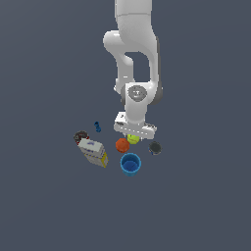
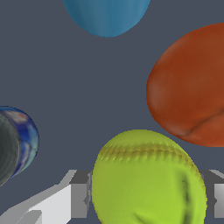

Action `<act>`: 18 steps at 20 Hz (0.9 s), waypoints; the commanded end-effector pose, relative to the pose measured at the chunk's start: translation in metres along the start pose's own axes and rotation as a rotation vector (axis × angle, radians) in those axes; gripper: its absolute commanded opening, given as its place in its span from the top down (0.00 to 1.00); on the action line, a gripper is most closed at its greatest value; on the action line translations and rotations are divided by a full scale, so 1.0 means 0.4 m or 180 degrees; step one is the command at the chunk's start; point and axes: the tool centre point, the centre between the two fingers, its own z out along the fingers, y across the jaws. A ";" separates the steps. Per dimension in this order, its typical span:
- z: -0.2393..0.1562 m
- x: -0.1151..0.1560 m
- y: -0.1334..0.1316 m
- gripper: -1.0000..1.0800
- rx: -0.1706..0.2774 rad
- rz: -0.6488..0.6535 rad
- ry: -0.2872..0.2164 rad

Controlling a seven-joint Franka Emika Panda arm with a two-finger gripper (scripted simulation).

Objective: Pick up a designated object from a clutter of objects.

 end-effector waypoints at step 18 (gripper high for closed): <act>-0.034 -0.002 0.005 1.00 0.0002 -0.0002 0.0005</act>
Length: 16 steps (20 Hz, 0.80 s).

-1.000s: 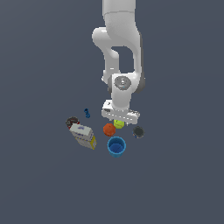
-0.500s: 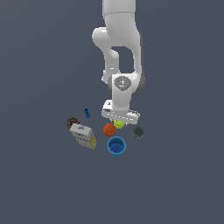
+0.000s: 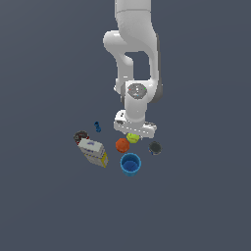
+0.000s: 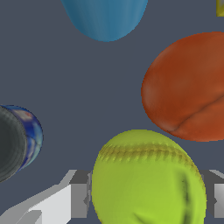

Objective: Pick up a designated object from a clutter of objects.

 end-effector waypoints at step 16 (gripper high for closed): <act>-0.284 -0.014 0.047 1.00 0.0003 0.0001 0.0005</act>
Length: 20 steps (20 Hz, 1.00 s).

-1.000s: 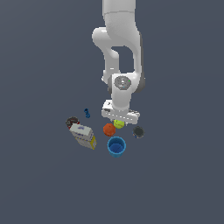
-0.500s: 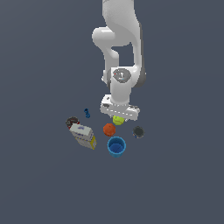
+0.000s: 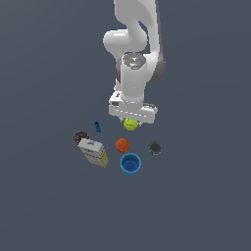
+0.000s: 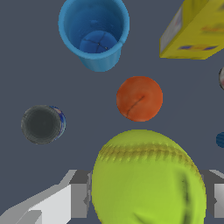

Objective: Pick up a designated object from a clutter of objects.

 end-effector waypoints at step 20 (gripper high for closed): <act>-0.501 -0.019 0.082 1.00 0.0003 0.0002 0.0003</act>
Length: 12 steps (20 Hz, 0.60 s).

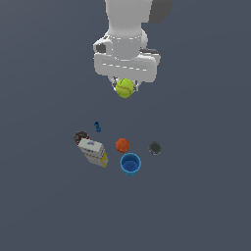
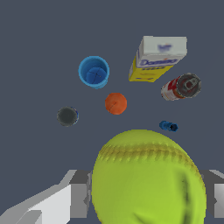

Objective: Pick up a designated object from a clutter of objects.

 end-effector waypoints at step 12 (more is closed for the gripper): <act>-0.232 0.001 0.034 1.00 -0.0003 0.0001 0.0002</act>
